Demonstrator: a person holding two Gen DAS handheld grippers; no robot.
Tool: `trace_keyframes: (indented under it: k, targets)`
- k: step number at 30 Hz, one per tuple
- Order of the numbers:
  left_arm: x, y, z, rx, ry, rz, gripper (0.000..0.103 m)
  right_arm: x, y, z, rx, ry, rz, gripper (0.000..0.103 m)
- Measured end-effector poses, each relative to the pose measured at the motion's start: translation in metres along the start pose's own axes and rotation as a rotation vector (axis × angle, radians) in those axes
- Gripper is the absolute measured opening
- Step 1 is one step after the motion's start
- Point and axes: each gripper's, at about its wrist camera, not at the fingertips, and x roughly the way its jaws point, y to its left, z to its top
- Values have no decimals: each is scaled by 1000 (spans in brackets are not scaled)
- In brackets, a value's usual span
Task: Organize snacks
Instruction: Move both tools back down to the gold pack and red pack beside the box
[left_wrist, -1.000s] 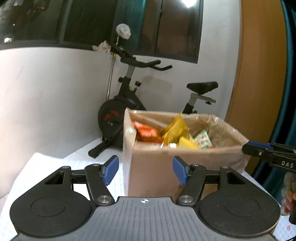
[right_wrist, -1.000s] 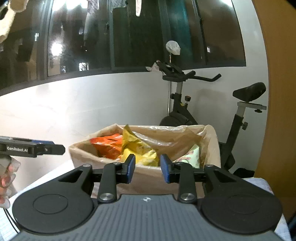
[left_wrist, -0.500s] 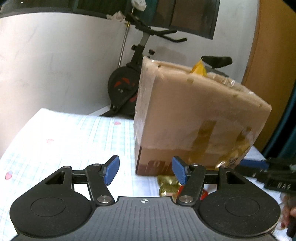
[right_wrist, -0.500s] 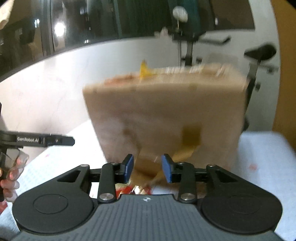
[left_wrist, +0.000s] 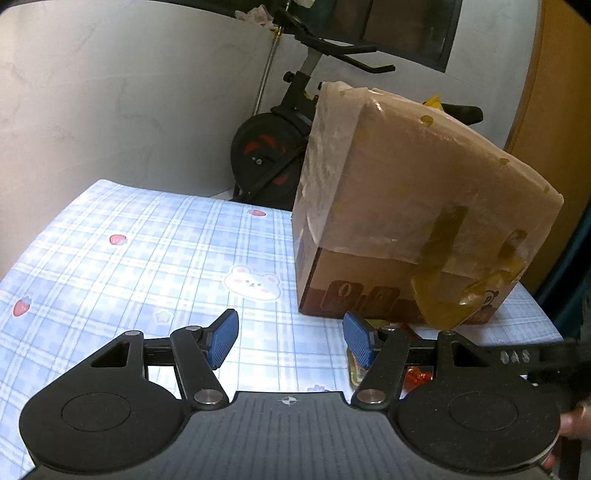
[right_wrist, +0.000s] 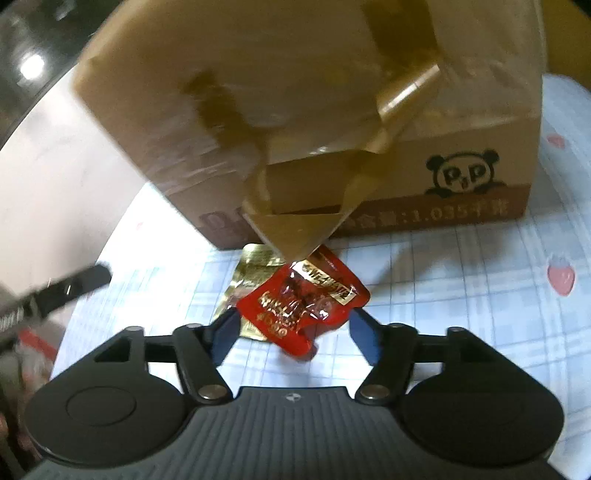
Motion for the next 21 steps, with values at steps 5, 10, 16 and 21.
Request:
trace_keyframes:
  k: [5, 10, 16, 21]
  targets:
    - [2, 4, -6, -24, 0, 0, 66, 15, -4, 10, 150, -8, -51, 79]
    - [1, 9, -13, -49, 1, 8, 66, 33, 16, 18, 89, -27, -158, 81]
    - [-2, 13, -18, -68, 4, 16, 65, 51, 41, 12, -143, -40, -307, 82]
    - [2, 9, -20, -61, 16, 14, 65, 46, 37, -6, -276, -56, -314, 82]
